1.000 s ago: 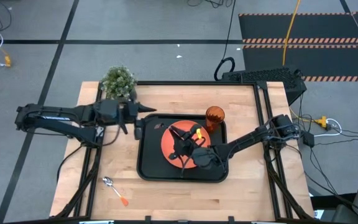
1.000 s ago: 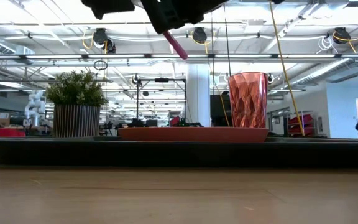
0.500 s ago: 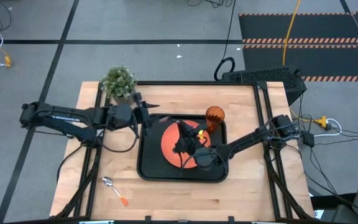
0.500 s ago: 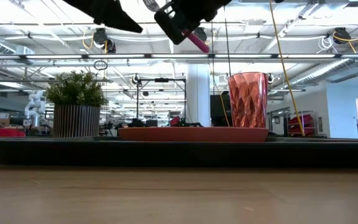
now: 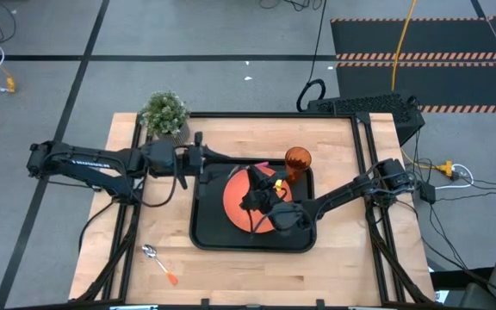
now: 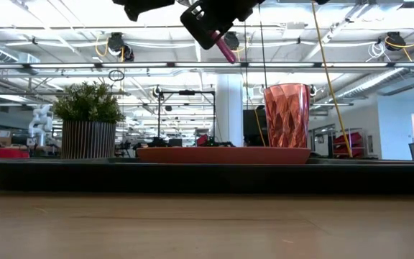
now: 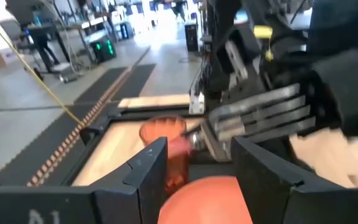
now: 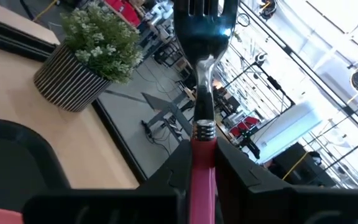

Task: Pick and place plate/cup/fork/spoon on tray
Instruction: Put the pink fork on the black tray to the left of the orange plate

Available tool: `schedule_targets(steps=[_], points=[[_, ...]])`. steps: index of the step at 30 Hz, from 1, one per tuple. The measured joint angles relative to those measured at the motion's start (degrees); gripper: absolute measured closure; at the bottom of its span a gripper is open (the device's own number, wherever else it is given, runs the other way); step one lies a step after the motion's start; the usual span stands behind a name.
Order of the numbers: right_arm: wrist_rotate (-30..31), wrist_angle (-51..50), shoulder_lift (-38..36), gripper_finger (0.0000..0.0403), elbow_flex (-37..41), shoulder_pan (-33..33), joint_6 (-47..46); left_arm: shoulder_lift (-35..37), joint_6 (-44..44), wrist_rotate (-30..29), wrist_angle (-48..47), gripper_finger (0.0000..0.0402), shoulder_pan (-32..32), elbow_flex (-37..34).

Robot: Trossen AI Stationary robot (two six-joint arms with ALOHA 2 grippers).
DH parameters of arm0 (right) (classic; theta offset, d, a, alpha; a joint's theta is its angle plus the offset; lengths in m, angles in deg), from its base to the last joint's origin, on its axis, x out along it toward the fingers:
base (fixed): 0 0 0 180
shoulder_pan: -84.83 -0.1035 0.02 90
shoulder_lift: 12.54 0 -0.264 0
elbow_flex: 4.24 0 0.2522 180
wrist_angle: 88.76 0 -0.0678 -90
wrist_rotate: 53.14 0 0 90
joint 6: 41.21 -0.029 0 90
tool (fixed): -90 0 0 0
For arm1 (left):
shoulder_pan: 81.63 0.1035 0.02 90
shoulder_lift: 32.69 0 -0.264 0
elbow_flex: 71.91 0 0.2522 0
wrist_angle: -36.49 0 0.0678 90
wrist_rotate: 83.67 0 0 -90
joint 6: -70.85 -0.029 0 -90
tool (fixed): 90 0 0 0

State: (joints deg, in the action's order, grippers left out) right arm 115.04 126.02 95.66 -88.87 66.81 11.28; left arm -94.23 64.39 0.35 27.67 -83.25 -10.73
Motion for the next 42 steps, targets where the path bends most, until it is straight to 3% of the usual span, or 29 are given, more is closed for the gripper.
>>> schedule_targets(steps=[8,15,23,30,34,39,42], points=[[0.04,0.70,-0.04,0.0375,0.00,0.07,0.09,0.48,-1.73,-0.62,-5.21,0.0229,0.43,-0.09],[-0.18,0.56,-0.04,0.0375,0.00,0.07,-0.85,0.46,-3.23,1.07,1.56,0.0228,-0.01,-0.07],[-0.25,0.51,-0.04,0.0375,0.00,0.04,-1.02,-0.54,-2.03,2.05,3.13,0.0231,-0.01,-0.07],[-0.30,0.40,-0.04,0.0374,0.00,0.06,-1.28,-4.10,-3.91,-0.05,8.33,0.0238,-0.01,-0.07],[-0.13,-0.67,-0.04,0.0372,0.00,0.00,-2.45,-4.94,-5.05,-4.12,8.48,0.0283,-0.01,-0.07],[-0.19,-1.97,-0.07,0.0370,0.00,-0.13,-4.41,-4.69,-6.96,-5.94,8.47,0.0384,0.17,-0.07],[-0.35,-2.63,-0.07,0.0369,0.00,-0.17,-5.64,-4.68,-7.47,-6.18,8.33,0.0388,0.08,-0.07]])
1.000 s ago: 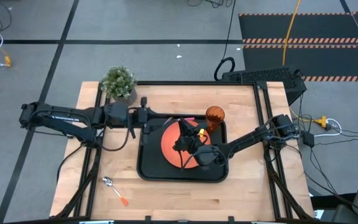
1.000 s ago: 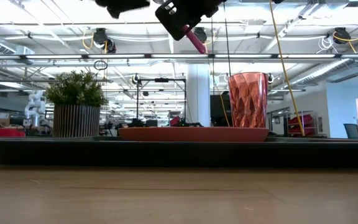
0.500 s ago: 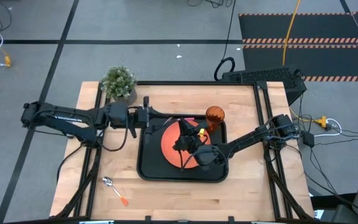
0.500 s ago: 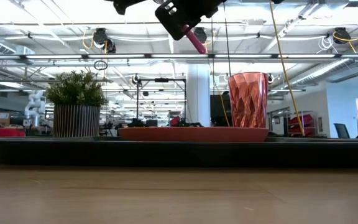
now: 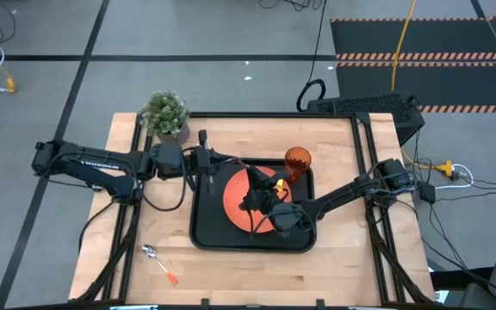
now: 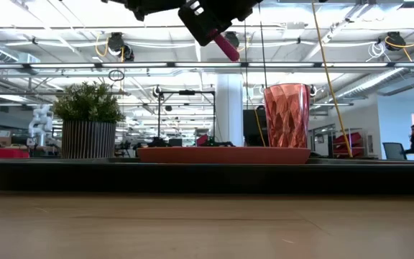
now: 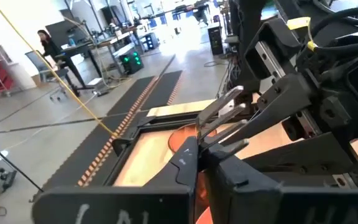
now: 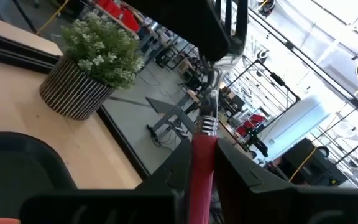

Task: Pick and place plate/cup/fork/spoon on tray
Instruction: Put the pink fork on the black tray to the left of the orange plate

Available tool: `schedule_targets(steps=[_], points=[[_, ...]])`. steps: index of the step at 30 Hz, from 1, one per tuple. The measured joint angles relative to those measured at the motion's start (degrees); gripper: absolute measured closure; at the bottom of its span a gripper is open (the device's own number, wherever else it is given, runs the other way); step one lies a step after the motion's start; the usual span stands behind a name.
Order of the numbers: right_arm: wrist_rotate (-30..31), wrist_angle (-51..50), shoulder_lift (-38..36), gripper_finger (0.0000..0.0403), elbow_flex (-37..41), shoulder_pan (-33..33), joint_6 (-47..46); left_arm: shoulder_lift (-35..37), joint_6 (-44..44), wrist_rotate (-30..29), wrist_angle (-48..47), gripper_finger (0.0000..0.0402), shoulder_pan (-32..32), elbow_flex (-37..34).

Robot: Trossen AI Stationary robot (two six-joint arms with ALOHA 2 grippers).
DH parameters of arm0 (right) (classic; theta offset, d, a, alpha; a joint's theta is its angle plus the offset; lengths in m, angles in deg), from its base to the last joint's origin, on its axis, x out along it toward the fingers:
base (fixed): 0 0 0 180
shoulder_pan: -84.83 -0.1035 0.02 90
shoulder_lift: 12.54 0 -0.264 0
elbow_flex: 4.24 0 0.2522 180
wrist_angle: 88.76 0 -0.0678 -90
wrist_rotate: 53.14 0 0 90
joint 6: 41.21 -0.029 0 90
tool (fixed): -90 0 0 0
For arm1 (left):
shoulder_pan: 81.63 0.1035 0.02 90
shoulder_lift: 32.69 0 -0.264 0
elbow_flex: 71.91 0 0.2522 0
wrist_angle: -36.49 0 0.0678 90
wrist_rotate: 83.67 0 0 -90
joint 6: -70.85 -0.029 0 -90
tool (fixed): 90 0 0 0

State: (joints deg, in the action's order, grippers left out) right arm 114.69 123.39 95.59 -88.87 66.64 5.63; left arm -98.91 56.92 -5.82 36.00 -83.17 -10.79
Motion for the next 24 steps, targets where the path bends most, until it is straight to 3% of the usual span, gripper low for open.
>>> schedule_targets(steps=[4,13,16,24], points=[[0.40,-1.86,0.02,0.0368,0.00,-0.19,-0.09,0.02,-1.10,-2.95,-2.00,0.0394,-0.09,0.00],[1.40,-2.41,0.04,0.0367,1.19,-2.38,-1.65,2.57,-1.02,-2.63,-5.91,0.0396,-1.00,0.00],[8.36,-3.33,-0.03,0.0368,3.11,-3.53,-3.26,4.36,-1.43,-6.54,-6.76,0.0395,-1.16,0.00],[5.82,-2.63,0.09,0.0368,7.80,-5.99,-4.34,8.79,0.10,-10.54,-12.76,0.0395,-1.66,0.17]])
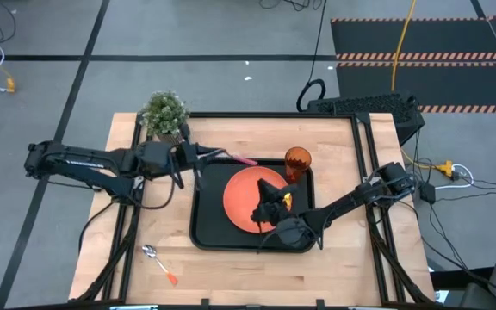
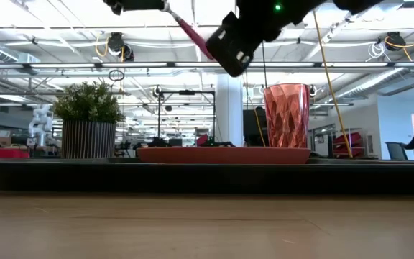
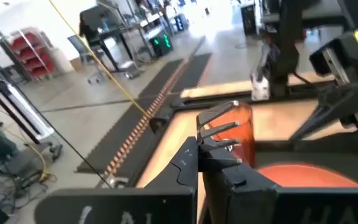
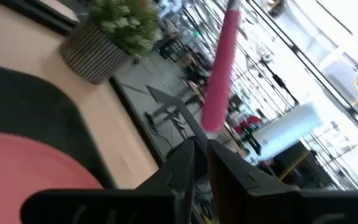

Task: Pick and place plate/cup/fork/spoon on tray
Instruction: Put the pink fork on the black tray to the left of the orange plate

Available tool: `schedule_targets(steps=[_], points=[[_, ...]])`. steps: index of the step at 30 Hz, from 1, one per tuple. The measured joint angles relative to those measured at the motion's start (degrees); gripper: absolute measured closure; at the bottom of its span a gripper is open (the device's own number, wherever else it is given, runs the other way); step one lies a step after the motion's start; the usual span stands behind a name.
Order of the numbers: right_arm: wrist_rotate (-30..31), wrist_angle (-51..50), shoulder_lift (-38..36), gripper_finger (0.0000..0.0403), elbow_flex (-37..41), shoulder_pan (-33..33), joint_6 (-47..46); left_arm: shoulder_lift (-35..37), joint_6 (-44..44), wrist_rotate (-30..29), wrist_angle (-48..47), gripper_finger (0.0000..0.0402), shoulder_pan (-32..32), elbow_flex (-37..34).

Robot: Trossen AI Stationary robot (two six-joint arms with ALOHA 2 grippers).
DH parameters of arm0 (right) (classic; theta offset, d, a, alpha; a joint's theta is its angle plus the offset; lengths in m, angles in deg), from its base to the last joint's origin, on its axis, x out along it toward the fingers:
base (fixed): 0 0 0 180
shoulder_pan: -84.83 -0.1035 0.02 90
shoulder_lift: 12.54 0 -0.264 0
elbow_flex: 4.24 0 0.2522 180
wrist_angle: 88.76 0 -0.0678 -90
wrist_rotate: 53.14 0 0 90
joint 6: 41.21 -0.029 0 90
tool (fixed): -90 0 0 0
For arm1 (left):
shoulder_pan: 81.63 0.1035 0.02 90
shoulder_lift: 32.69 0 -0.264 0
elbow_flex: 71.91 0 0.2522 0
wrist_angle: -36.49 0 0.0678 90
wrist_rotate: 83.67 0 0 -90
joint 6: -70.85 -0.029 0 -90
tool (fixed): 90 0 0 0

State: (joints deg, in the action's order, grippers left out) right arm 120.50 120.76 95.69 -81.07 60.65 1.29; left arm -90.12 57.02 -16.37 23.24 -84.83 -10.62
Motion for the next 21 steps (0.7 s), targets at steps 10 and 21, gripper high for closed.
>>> schedule_targets(steps=[10,21], points=[[2.26,1.21,0.02,0.0367,0.50,-1.81,2.39,7.03,10.08,11.37,-23.43,0.0396,0.72,1.92],[3.46,1.70,-0.33,0.0367,0.50,-3.06,8.52,3.50,16.73,17.40,-28.98,0.0396,0.84,1.75]])
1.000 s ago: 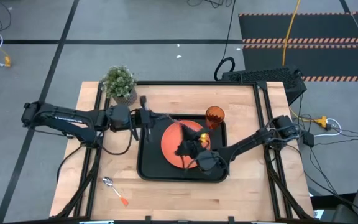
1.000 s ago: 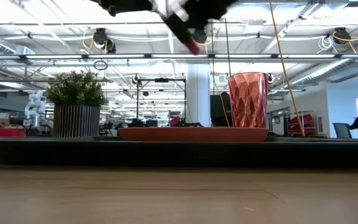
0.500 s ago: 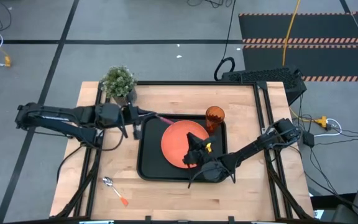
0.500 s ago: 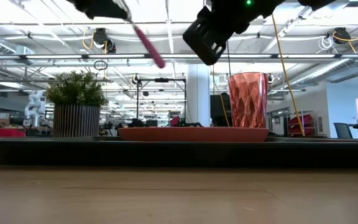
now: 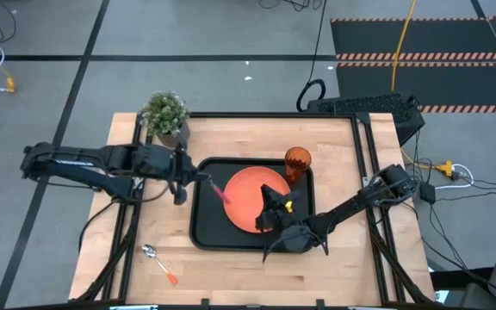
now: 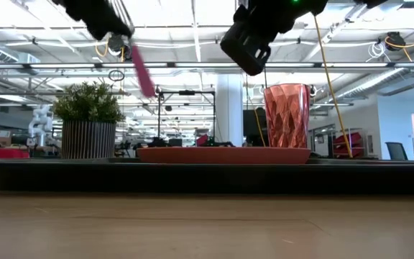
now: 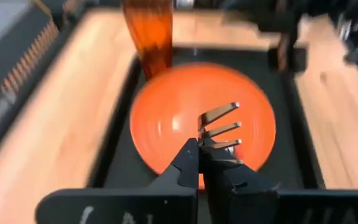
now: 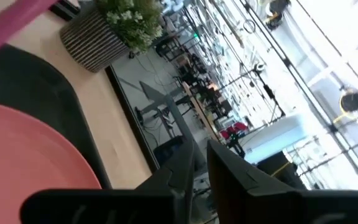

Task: Pick and place plate/cup/fork/spoon on tray
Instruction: Put the pink fork on the black tray to the left of the orange plate

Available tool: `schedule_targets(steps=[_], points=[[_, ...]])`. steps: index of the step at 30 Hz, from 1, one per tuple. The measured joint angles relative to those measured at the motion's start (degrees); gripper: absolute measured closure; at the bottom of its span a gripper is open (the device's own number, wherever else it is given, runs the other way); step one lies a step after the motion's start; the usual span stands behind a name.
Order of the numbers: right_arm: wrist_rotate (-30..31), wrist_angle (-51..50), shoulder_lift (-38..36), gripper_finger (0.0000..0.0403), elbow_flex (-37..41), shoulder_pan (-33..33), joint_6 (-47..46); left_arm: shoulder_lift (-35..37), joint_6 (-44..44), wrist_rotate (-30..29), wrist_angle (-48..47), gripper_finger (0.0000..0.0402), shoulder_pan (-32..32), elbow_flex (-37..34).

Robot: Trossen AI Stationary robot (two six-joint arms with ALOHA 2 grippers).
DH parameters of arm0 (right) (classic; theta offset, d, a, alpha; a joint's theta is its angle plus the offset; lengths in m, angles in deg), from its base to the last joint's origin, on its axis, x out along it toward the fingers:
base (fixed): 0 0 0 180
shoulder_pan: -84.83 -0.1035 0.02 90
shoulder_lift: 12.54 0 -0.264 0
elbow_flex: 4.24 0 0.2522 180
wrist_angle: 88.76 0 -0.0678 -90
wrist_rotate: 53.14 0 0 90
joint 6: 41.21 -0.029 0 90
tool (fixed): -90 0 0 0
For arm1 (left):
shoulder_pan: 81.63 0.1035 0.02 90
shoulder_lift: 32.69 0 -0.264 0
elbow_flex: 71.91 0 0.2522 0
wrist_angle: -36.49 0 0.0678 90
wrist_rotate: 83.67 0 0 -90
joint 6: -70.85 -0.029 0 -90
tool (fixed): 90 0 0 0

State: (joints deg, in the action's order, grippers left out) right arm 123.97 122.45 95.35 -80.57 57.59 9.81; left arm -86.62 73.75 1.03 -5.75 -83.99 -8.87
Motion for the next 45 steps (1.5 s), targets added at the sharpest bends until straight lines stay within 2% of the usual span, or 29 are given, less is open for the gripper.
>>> schedule_targets(steps=[4,12,15,20,27,32,39,45], points=[[-1.84,-0.91,-1.52,0.0367,-0.02,-1.16,2.39,-4.37,3.30,2.87,-5.83,0.0395,1.41,-0.08],[-5.70,-1.01,-3.45,0.0367,-0.02,-1.51,6.77,-10.56,7.87,19.29,-12.04,0.0395,7.83,-0.09],[-8.75,-1.18,-3.36,0.0367,-0.02,-1.24,7.52,-11.37,7.95,22.71,-13.91,0.0394,9.60,-0.09],[-15.01,-1.03,-3.39,0.0367,-0.03,0.14,6.86,-11.72,7.97,23.72,-15.64,0.0396,12.45,-0.02],[-15.27,-0.71,-3.36,0.0367,-0.04,1.48,5.44,-13.56,4.21,20.93,-19.90,0.0395,15.83,-0.04],[-15.10,-0.81,-3.36,0.0367,-0.04,1.37,5.14,-18.16,2.94,21.60,-16.42,0.0389,16.01,0.07],[-10.56,-2.19,-3.36,0.0367,-0.04,0.61,3.54,-25.71,0.38,22.80,-12.34,0.0383,16.13,0.09],[-7.34,-2.48,-3.36,0.0367,-0.02,-0.50,3.29,-27.47,-2.53,20.60,-10.24,0.0377,16.98,0.07]])
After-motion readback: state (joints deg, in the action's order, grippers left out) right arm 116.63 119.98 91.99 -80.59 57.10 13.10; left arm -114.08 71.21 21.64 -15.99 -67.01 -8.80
